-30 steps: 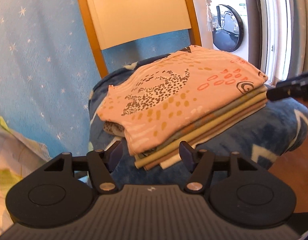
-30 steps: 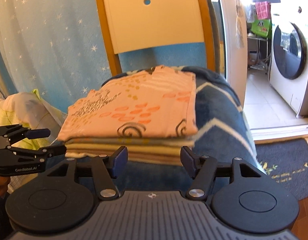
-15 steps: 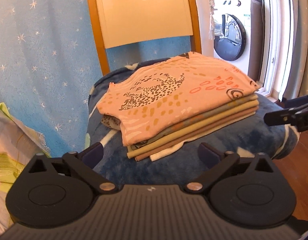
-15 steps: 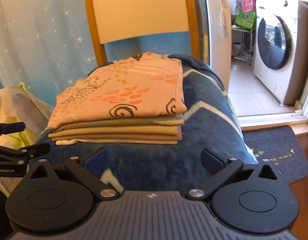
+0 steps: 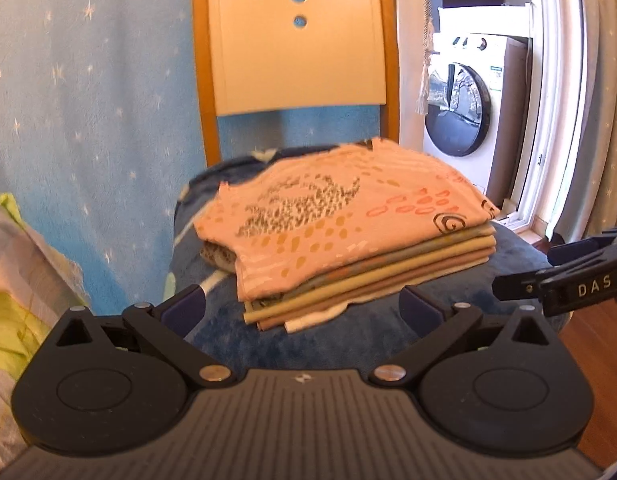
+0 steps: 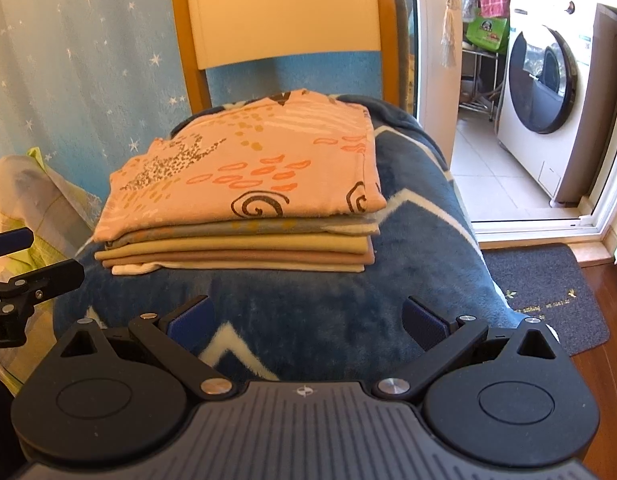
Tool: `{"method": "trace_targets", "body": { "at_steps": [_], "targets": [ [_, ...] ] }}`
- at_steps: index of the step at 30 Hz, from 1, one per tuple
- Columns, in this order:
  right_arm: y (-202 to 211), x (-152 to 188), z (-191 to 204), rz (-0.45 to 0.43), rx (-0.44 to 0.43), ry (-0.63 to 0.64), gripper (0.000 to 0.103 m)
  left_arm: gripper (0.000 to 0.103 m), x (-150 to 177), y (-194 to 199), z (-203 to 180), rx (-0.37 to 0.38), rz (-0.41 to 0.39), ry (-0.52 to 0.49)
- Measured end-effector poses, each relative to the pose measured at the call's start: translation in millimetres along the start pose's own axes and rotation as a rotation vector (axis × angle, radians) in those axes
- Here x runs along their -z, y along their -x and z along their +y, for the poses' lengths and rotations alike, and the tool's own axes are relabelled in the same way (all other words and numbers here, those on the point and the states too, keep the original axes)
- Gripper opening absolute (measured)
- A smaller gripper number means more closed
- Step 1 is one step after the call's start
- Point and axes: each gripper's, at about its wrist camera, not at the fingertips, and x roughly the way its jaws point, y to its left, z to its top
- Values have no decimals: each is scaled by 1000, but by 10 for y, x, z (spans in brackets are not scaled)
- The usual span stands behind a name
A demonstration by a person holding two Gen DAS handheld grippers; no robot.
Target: Fold clothes
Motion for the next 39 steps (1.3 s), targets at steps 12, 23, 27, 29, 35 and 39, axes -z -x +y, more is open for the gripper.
{"method": "trace_targets", "body": {
  "at_steps": [12, 23, 27, 29, 35, 39],
  "targets": [
    [-131, -113, 40, 0, 24, 24, 103, 102, 35, -211, -89, 33, 73, 13],
    [-163, -124, 59, 1, 63, 43, 103, 102, 70, -311, -189, 21, 119, -20],
    [-170, -119, 72, -3, 76, 54, 103, 102, 92, -305, -185, 13, 118, -11],
    [-169, -122, 75, -3, 71, 54, 103, 102, 83, -299, -182, 11, 119, -10],
    [-168, -112, 89, -1, 64, 54, 103, 102, 70, -260, -199, 8, 114, -16],
    [-111, -113, 88, -7, 42, 45, 103, 102, 55, -217, -213, 5, 107, -18]
  ]
}}
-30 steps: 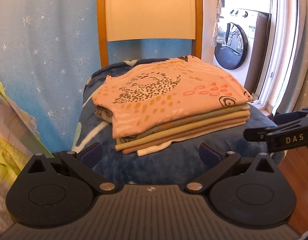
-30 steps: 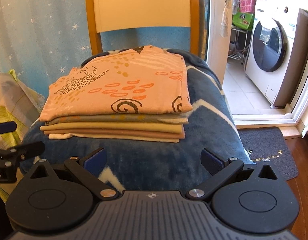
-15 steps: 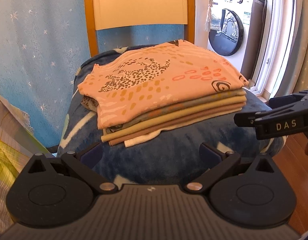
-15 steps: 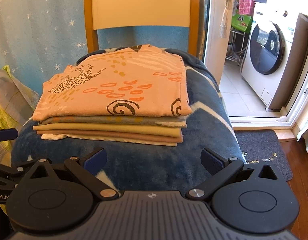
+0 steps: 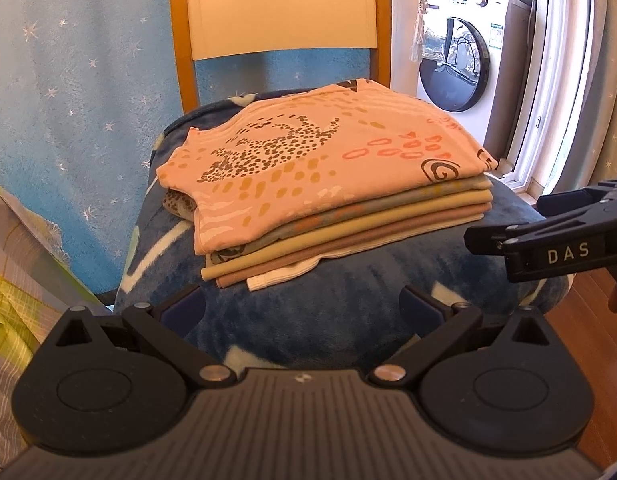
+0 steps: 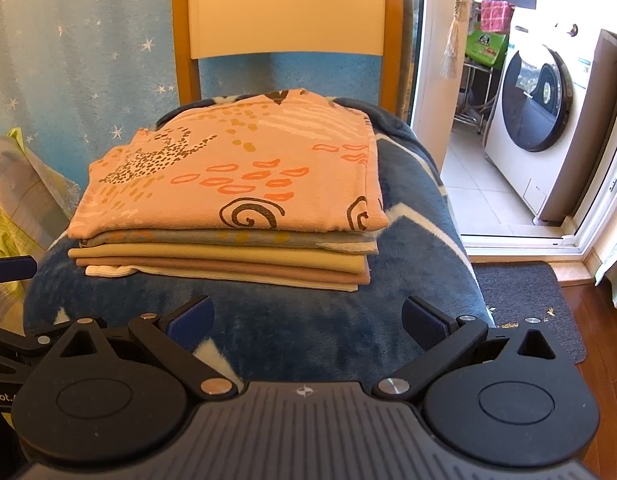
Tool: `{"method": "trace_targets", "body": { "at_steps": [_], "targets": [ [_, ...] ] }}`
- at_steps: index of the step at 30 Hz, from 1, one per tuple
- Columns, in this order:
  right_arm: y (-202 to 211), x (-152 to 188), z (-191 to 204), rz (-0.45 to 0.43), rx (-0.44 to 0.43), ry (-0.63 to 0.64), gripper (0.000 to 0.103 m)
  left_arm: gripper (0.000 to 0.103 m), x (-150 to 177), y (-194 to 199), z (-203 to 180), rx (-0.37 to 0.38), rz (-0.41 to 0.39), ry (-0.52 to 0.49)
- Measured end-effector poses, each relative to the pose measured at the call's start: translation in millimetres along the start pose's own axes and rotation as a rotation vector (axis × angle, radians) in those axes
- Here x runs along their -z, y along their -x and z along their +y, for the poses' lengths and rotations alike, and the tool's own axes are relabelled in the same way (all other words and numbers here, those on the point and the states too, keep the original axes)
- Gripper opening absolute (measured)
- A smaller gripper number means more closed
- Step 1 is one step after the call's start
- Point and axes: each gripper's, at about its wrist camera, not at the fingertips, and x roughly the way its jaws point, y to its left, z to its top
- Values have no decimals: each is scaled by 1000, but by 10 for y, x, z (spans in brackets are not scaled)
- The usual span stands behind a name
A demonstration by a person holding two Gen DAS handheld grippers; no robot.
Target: Fold clothes
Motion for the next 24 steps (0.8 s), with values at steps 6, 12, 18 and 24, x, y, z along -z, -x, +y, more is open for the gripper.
{"method": "trace_targets", "body": {
  "at_steps": [6, 12, 18, 24],
  "targets": [
    [176, 11, -22, -23, -23, -22, 103, 102, -49, 162, -9, -11, -34, 7],
    [370, 30, -43, -40, -37, -38, 103, 102, -59, 327, -3, 0, -51, 24],
    [573, 60, -78, -54, -52, -51, 103, 102, -33, 476, -8, -5, -54, 37],
    [718, 94, -66, -52, -60, -51, 103, 102, 13, 565, -11, -16, -45, 56]
  ]
}}
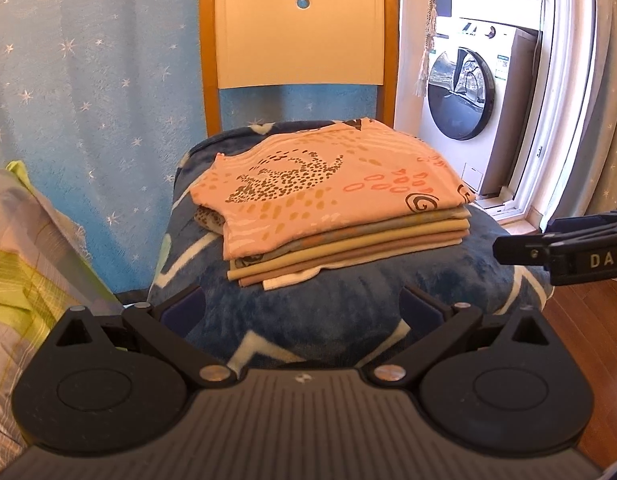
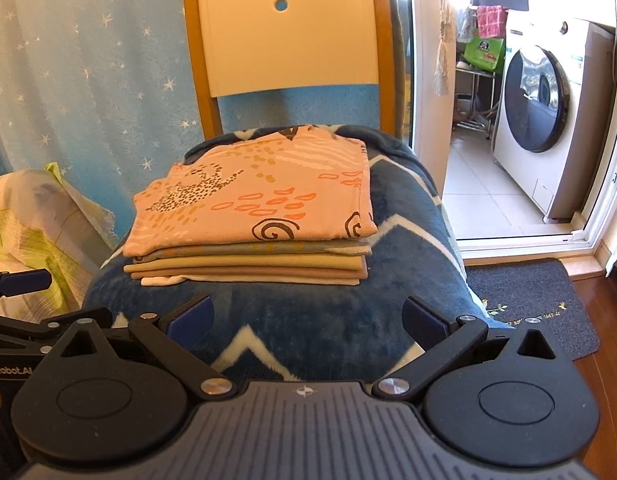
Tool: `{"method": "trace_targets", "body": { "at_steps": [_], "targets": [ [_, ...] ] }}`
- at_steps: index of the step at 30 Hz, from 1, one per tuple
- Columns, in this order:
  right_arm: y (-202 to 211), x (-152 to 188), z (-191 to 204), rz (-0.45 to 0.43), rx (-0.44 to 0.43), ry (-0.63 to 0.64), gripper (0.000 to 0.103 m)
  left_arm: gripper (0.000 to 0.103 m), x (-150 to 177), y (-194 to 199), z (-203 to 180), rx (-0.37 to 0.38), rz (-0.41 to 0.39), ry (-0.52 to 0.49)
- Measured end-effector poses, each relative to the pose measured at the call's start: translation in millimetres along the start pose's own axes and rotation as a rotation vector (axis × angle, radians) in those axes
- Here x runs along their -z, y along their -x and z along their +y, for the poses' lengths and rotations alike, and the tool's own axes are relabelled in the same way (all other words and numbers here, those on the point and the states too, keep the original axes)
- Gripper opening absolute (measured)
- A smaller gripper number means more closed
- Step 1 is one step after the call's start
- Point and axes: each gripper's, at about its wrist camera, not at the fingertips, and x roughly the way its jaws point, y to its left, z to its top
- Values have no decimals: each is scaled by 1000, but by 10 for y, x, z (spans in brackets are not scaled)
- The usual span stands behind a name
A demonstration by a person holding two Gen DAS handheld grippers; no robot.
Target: Fold clothes
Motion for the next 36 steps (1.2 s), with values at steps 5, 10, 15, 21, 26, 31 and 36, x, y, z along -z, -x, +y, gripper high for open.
{"method": "trace_targets", "body": {
  "at_steps": [5, 10, 15, 21, 26, 31, 36],
  "targets": [
    [86, 5, 14, 5, 4, 7, 103, 102, 38, 109, -4, -4, -3, 9],
    [173, 18, 15, 5, 11, 13, 103, 102, 43, 203, -2, -12, -11, 19],
    [248, 52, 3, 9, 12, 9, 103, 102, 57, 242, 4, -18, -9, 24],
    [345, 65, -17, 0, 18, 0, 103, 102, 69, 290, 9, -18, -8, 33],
    [419, 53, -24, -14, 20, -4, 103, 102, 65, 342, -12, -12, -15, 37],
    [454, 54, -13, -14, 20, 0, 103, 102, 64, 412, -36, -13, -28, 33],
    [432, 66, 9, 4, 27, 7, 103, 102, 66, 451, -35, -12, -32, 39]
  ]
}}
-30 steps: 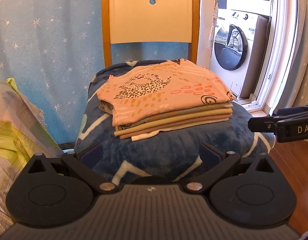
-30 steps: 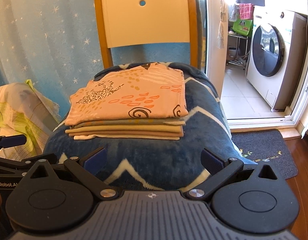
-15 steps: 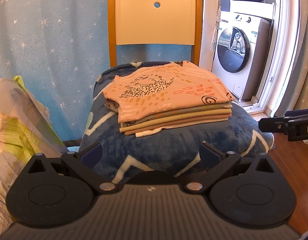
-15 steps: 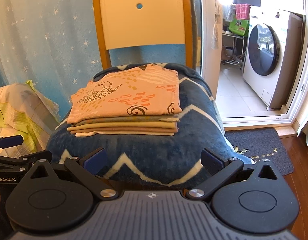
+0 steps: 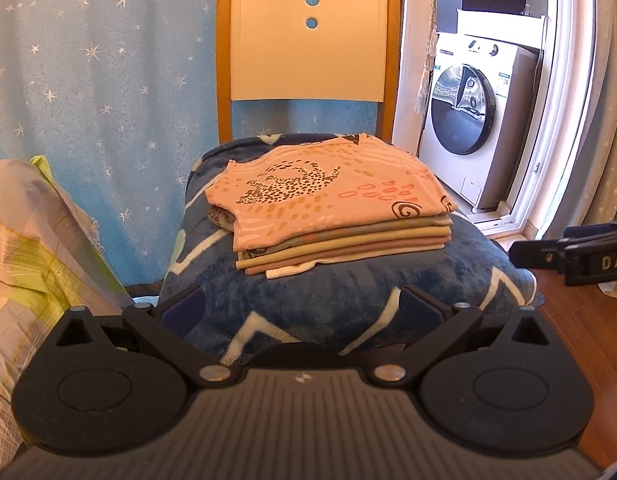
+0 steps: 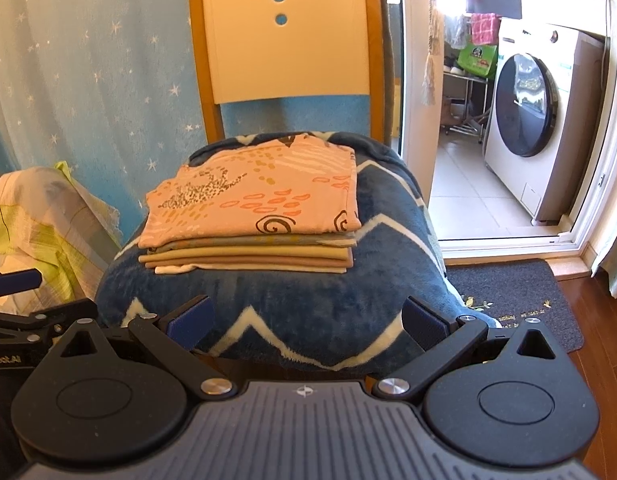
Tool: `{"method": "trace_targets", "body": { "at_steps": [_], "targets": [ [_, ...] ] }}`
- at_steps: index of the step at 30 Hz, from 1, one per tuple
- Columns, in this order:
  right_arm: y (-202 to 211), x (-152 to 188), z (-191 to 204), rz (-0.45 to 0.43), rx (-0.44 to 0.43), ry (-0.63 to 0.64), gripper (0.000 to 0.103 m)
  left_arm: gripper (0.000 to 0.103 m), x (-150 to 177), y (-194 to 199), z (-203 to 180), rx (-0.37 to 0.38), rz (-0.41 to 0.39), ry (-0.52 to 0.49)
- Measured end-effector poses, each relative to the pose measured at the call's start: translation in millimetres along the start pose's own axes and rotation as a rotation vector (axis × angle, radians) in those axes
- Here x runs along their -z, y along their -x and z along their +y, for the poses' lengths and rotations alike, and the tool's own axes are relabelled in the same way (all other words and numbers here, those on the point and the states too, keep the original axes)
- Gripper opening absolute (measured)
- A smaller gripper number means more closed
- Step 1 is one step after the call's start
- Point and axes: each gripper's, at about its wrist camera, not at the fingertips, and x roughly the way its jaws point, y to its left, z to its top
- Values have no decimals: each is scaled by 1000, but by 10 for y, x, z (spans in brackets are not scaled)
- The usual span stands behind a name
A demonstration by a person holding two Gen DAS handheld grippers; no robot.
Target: Fold clothes
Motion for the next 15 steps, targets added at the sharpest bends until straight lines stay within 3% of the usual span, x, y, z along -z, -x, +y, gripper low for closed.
{"method": "trace_targets", "body": {
  "at_steps": [15],
  "targets": [
    [133, 55, 11, 6, 9, -9, 103, 102, 46, 117, -8, -4, -8, -3]
  ]
}}
